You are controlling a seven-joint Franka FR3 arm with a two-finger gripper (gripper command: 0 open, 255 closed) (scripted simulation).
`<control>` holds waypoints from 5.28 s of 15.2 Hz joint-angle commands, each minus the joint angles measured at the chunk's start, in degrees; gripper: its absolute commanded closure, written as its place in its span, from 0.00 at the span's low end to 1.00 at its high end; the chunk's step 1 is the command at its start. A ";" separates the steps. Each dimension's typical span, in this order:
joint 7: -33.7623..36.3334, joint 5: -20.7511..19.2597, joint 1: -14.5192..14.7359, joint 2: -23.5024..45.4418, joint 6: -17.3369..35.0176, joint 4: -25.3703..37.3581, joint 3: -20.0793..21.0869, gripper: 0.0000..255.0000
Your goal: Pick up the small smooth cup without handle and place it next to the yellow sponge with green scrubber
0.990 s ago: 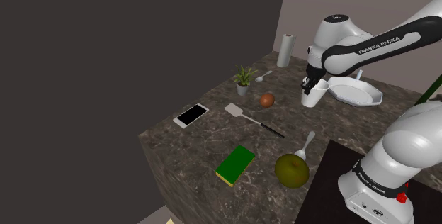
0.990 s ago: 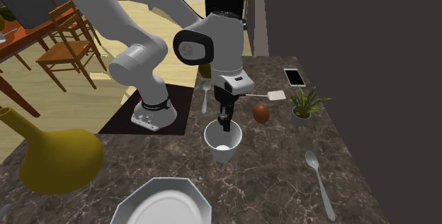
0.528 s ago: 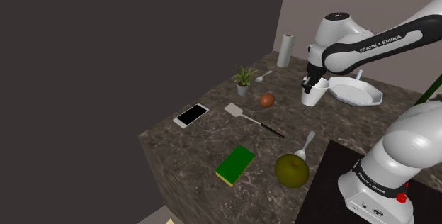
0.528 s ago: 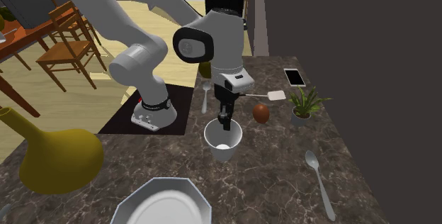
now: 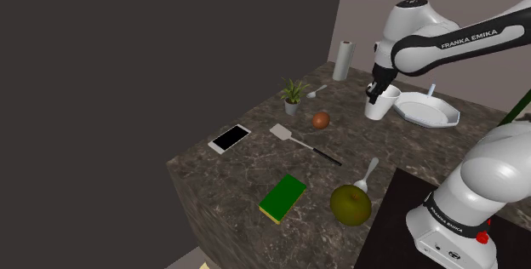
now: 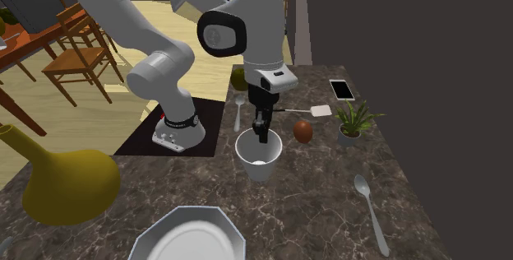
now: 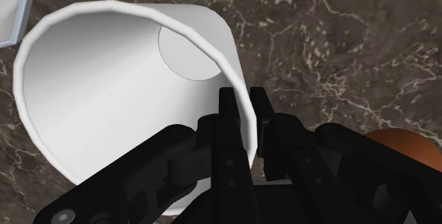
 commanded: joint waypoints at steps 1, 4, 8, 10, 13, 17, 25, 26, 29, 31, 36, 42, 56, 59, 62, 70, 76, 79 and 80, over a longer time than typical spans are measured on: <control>-0.41 0.53 0.25 -1.00 -2.15 1.15 0.25 1.00; -1.00 1.13 0.49 -2.09 -4.83 2.78 0.50 1.00; -1.74 1.85 0.76 -3.26 -8.29 5.12 0.85 1.00; -2.09 2.18 0.89 -3.73 -9.96 6.35 1.02 1.00; -2.60 2.65 1.05 -4.30 -12.42 8.28 1.28 1.00; -3.25 3.23 1.25 -4.83 -15.60 10.98 1.63 1.00; -4.48 4.21 1.57 -5.14 -21.69 16.86 2.28 1.00; -4.63 4.32 1.60 -5.12 -22.43 17.63 2.36 1.00; -1.99 5.70 2.73 -5.06 -23.63 18.21 4.88 1.00; 0.76 7.03 3.84 -4.73 -24.20 18.45 7.34 1.00; 7.59 10.27 6.50 -2.67 -25.38 20.20 13.36 1.00; 15.74 13.46 9.18 1.97 -26.49 24.44 20.36 1.00; 35.53 14.14 13.14 20.81 -30.21 43.28 35.83 1.00; 40.15 12.40 14.21 26.43 -31.76 49.11 38.86 1.00; 44.87 9.85 15.81 32.74 -33.83 55.73 41.62 1.00; 51.69 5.16 19.52 42.40 -34.74 63.29 44.21 1.00; 52.57 4.95 19.25 42.49 -30.28 58.80 44.05 1.00; 53.09 4.71 19.18 42.73 -28.12 56.79 43.97 1.00; 53.27 4.60 19.16 42.84 -27.41 56.15 43.95 1.00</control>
